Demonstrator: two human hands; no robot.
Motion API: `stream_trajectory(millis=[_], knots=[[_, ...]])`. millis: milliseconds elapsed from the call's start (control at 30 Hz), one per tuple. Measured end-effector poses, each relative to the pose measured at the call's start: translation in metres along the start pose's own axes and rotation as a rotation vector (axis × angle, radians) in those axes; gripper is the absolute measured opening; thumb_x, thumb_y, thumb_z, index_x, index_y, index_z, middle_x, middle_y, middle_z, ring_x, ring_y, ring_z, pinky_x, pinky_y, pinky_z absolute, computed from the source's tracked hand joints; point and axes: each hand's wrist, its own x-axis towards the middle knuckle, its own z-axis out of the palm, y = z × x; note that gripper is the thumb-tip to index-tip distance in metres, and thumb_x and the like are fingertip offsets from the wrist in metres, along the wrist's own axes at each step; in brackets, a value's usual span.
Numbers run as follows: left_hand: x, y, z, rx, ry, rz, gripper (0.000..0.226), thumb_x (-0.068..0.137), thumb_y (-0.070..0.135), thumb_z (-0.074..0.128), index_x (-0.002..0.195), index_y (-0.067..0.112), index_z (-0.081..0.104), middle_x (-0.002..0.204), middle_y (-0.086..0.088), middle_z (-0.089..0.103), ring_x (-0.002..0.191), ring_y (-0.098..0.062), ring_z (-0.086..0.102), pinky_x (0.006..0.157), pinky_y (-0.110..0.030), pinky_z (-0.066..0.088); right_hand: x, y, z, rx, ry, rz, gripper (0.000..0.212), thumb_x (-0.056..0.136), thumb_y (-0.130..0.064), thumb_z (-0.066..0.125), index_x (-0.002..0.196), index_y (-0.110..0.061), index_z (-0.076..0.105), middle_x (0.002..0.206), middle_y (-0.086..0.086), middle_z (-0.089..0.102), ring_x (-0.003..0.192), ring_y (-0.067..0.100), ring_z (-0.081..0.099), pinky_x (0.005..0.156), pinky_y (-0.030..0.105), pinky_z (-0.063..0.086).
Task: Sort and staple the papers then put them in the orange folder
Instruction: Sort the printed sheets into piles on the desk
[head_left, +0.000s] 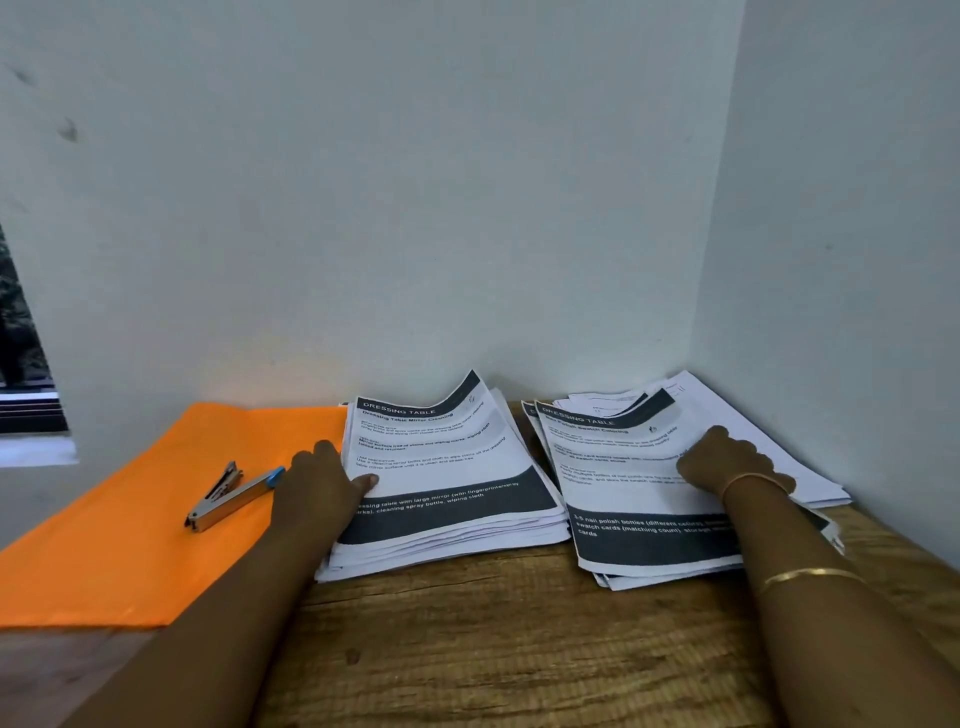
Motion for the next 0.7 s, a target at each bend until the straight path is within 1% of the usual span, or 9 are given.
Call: stream_trajectory(millis=[167, 200, 300, 400, 500, 567, 633, 700], knots=[[0.002, -0.001, 0.000, 0.043, -0.023, -0.007, 0.051, 0.084, 0.042, 0.066, 0.111, 0.003, 0.047, 0.109, -0.015, 0.057, 0.098, -0.028, 0.055, 0.064, -0.029, 0.035, -0.001, 0.000, -0.002, -0.029, 0.034, 0.015, 0.062, 0.091, -0.029, 0.047, 0.146, -0.016, 0.023, 0.147, 0.014, 0.032, 0.134, 0.033, 0.031, 0.108, 0.045, 0.022], [0.002, -0.002, 0.000, 0.051, -0.025, -0.016, 0.049, 0.084, 0.042, 0.066, 0.109, 0.003, 0.049, 0.108, -0.014, 0.058, 0.097, -0.027, 0.055, 0.064, -0.028, 0.034, -0.002, 0.000, -0.001, -0.038, 0.036, 0.012, 0.064, 0.091, -0.031, 0.047, 0.147, -0.016, 0.020, 0.147, 0.014, 0.031, 0.134, 0.034, 0.031, 0.108, 0.045, 0.022], [0.005, -0.003, -0.001, 0.056, -0.019, -0.023, 0.040, 0.085, 0.038, 0.065, 0.103, 0.004, 0.053, 0.105, -0.013, 0.062, 0.094, -0.026, 0.057, 0.062, -0.027, 0.034, -0.004, -0.002, 0.004, -0.071, 0.051, -0.015, 0.077, 0.091, -0.036, 0.047, 0.151, -0.016, 0.003, 0.152, 0.015, 0.024, 0.138, 0.035, 0.024, 0.109, 0.048, 0.022], [0.006, -0.005, -0.003, 0.064, 0.000, -0.016, 0.031, 0.089, 0.032, 0.062, 0.101, 0.004, 0.055, 0.104, -0.013, 0.063, 0.095, -0.027, 0.057, 0.066, -0.029, 0.035, -0.007, -0.006, 0.006, -0.115, 0.089, -0.048, 0.080, 0.091, -0.040, 0.046, 0.152, -0.018, -0.002, 0.152, 0.015, 0.022, 0.139, 0.035, 0.022, 0.108, 0.049, 0.023], [0.006, -0.008, -0.003, 0.056, 0.057, 0.028, 0.022, 0.094, 0.024, 0.054, 0.097, 0.003, 0.055, 0.104, -0.015, 0.061, 0.097, -0.029, 0.054, 0.068, -0.030, 0.032, -0.011, -0.012, 0.008, -0.153, 0.091, -0.081, 0.079, 0.091, -0.040, 0.044, 0.152, -0.018, -0.002, 0.153, 0.017, 0.017, 0.140, 0.037, 0.016, 0.108, 0.054, 0.021], [0.005, -0.008, -0.005, 0.007, 0.118, 0.054, 0.018, 0.096, 0.018, 0.049, 0.094, 0.001, 0.054, 0.102, -0.018, 0.060, 0.094, -0.032, 0.053, 0.067, -0.031, 0.029, -0.013, -0.016, 0.010, -0.200, 0.079, -0.112, 0.079, 0.093, -0.041, 0.042, 0.152, -0.017, -0.004, 0.156, 0.019, 0.008, 0.143, 0.039, 0.007, 0.111, 0.059, 0.015], [0.003, -0.006, -0.009, -0.059, 0.199, 0.087, 0.017, 0.096, 0.013, 0.046, 0.093, -0.002, 0.054, 0.094, -0.021, 0.060, 0.086, -0.034, 0.052, 0.065, -0.033, 0.029, -0.014, -0.021, 0.012, -0.247, 0.092, -0.146, 0.077, 0.093, -0.041, 0.040, 0.152, -0.017, -0.003, 0.157, 0.019, 0.004, 0.145, 0.038, 0.000, 0.112, 0.061, 0.008], [0.002, 0.000, -0.013, -0.140, 0.277, 0.123, 0.015, 0.097, 0.010, 0.043, 0.091, -0.002, 0.050, 0.083, -0.019, 0.057, 0.073, -0.030, 0.046, 0.061, -0.034, 0.028, -0.015, -0.027, 0.015, -0.264, 0.145, -0.212, 0.074, 0.092, -0.036, 0.042, 0.151, -0.016, 0.002, 0.156, 0.019, 0.010, 0.145, 0.037, 0.002, 0.113, 0.059, 0.007]])
